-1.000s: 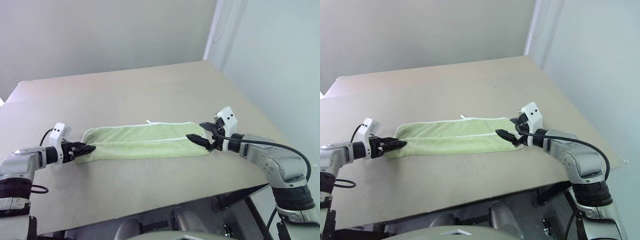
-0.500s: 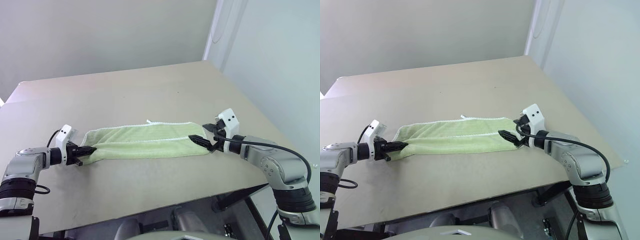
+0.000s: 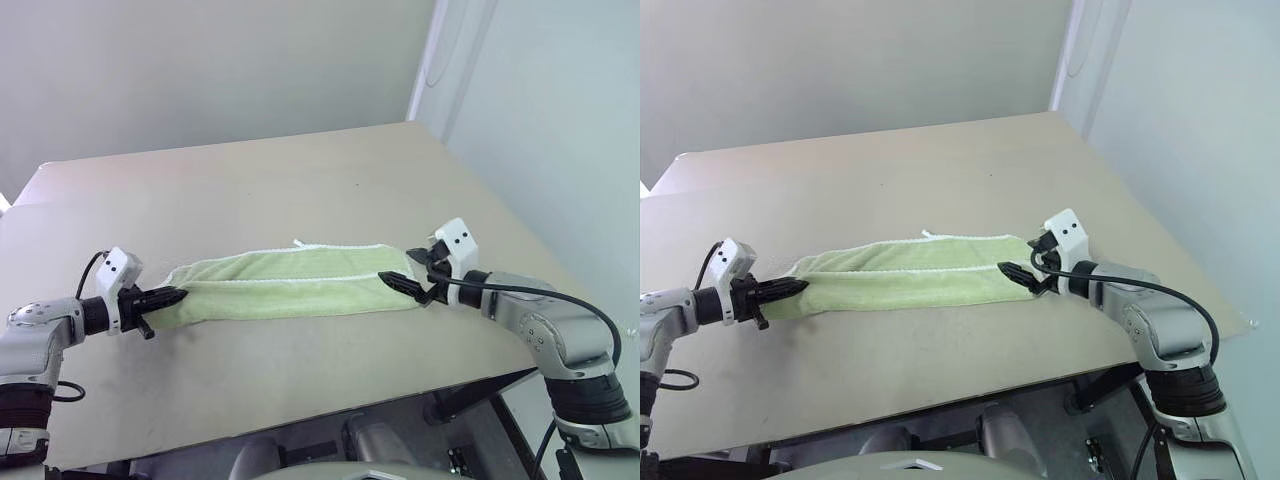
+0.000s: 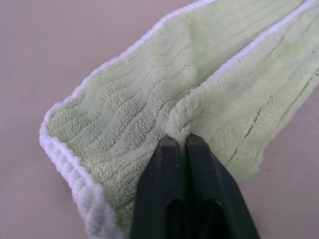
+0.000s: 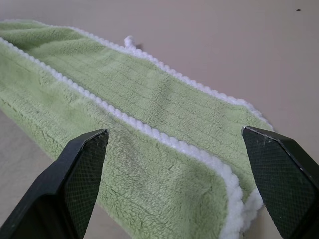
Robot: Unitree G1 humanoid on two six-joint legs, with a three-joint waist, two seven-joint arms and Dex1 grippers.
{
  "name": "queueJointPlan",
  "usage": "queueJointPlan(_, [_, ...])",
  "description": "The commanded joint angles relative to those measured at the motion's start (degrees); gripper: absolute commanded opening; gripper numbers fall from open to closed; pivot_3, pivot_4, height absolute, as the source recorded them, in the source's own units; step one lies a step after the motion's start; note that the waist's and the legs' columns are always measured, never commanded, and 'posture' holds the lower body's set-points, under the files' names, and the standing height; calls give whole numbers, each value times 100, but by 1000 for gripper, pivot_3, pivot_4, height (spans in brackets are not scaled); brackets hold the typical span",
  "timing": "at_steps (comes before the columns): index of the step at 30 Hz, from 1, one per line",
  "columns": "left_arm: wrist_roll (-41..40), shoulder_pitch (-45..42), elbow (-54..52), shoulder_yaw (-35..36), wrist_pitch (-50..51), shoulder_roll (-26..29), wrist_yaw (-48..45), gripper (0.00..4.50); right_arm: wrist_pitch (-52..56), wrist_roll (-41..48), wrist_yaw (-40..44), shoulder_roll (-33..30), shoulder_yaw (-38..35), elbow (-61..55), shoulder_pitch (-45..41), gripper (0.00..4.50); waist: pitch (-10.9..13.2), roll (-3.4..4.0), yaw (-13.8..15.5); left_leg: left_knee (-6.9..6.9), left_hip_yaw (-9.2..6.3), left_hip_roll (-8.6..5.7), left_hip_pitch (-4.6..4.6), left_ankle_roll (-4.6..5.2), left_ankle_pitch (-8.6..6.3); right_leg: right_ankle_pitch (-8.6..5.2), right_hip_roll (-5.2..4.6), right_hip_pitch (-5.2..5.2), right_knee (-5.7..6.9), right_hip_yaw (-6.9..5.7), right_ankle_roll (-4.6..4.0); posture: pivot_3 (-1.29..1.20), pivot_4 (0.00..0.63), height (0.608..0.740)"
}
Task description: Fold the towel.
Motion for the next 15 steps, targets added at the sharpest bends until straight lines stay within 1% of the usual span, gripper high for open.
queueJointPlan(1, [23, 39, -68, 29, -35, 135, -66, 1335, -145, -42, 51, 67, 4, -35, -154, 4500, 0, 0, -5, 0, 0, 0, 0, 0, 0, 0, 0, 0, 0, 0, 0, 0, 0, 740])
queueJointPlan(2, [84, 52, -60, -6, -64, 142, -35, 1780, -141, -37, 68, 75, 4, -33, -163, 4500, 0, 0, -6, 0, 0, 0, 0, 0, 0, 0, 0, 0, 0, 0, 0, 0, 0, 740])
queueJointPlan(4, [161, 38, -7, -62, -68, 139, 8, 2424, -138, -42, 88, 77, 5, -30, -169, 4500, 0, 0, -4, 0, 0, 0, -1, 0, 0, 0, 0, 0, -1, 0, 0, 0, 0, 740])
queueJointPlan(8, [354, -2, 177, -208, -264, 97, 44, 2424, -147, -77, 100, 81, 2, 5, -175, 4500, 0, 0, -6, 0, 0, 0, -1, 0, 0, 0, 0, 0, -1, 0, 0, 0, 0, 740])
queueJointPlan(13, [313, -139, 370, -184, -239, 33, -30, 2424, -137, -100, 80, 106, -28, -13, -157, 4500, 0, 0, -6, 0, 0, 0, -1, 0, 0, 0, 0, 0, 0, 0, 0, 0, 0, 740])
queueJointPlan(15, [261, -220, 422, -148, -189, 44, -89, 2053, -125, -91, 62, 115, -55, -34, -142, 4500, 0, 0, -5, 0, 0, 0, -1, 0, 0, 0, 1, -1, 0, 0, 0, 0, 0, 740])
